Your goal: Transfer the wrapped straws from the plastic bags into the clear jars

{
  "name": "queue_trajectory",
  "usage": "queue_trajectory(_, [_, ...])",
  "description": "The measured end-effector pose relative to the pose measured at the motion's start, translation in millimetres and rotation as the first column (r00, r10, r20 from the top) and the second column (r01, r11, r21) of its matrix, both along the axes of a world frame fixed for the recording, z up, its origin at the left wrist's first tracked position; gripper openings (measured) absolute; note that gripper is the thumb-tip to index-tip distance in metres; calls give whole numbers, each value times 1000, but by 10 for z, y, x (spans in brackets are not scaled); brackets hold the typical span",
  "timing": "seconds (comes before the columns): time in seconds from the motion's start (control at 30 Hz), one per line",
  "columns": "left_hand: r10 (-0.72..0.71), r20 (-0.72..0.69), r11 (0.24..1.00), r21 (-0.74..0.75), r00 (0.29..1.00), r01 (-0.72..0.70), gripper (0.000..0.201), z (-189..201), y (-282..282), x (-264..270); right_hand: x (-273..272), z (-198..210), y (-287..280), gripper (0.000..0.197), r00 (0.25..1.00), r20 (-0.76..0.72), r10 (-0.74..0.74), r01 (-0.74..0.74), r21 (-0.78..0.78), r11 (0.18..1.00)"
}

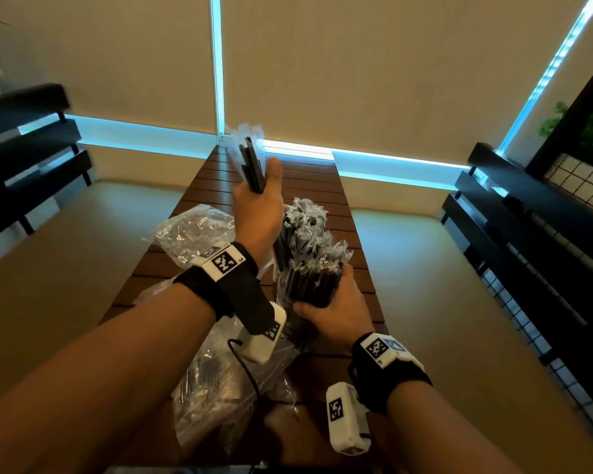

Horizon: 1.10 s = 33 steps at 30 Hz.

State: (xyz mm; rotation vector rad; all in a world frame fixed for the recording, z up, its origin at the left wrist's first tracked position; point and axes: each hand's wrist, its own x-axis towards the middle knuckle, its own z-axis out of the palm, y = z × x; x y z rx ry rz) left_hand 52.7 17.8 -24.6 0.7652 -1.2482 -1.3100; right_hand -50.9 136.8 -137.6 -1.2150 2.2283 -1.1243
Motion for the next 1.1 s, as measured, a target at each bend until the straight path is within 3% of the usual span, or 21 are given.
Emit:
queue_trajectory(0.13, [-96, 30, 994, -40, 995, 97, 37, -50, 24, -9, 11, -1, -5, 102, 1000, 1, -9, 9, -4, 1000])
queue_trajectory(0.37, [-236, 90, 954, -168, 967, 249, 44, 297, 122, -161, 14, -11, 13, 100, 1000, 20, -19, 19, -37, 999])
queue_trajectory(0.5, [-298, 152, 915, -237, 942, 327, 45, 7, 55, -144, 19, 20, 15, 98, 999, 35, -14, 14, -9, 1000])
queue_trajectory(0.73, [-376, 298, 886, -161, 877, 434, 44, -552, 28, -54, 42, 48, -4, 96, 1000, 16, -16, 16, -3, 1000])
queue_trajectory(0.9, [-242, 421, 876, -293, 874, 384, 47, -724, 44, -33, 4, 65, -17, 97, 999, 16, 42, -43, 23, 999])
queue_trajectory(0.97, [-163, 456, 882, -330, 875, 336, 50, -781, 24, -46, -50, 4, -12, 87, 997, -3, 80, -79, 35, 996])
queue_trajectory(1.1, [-51, 518, 883, -376, 854, 281, 55, -839, 36, -60, -43, 194, 86, 66, 999, 13, -43, 44, -189, 981])
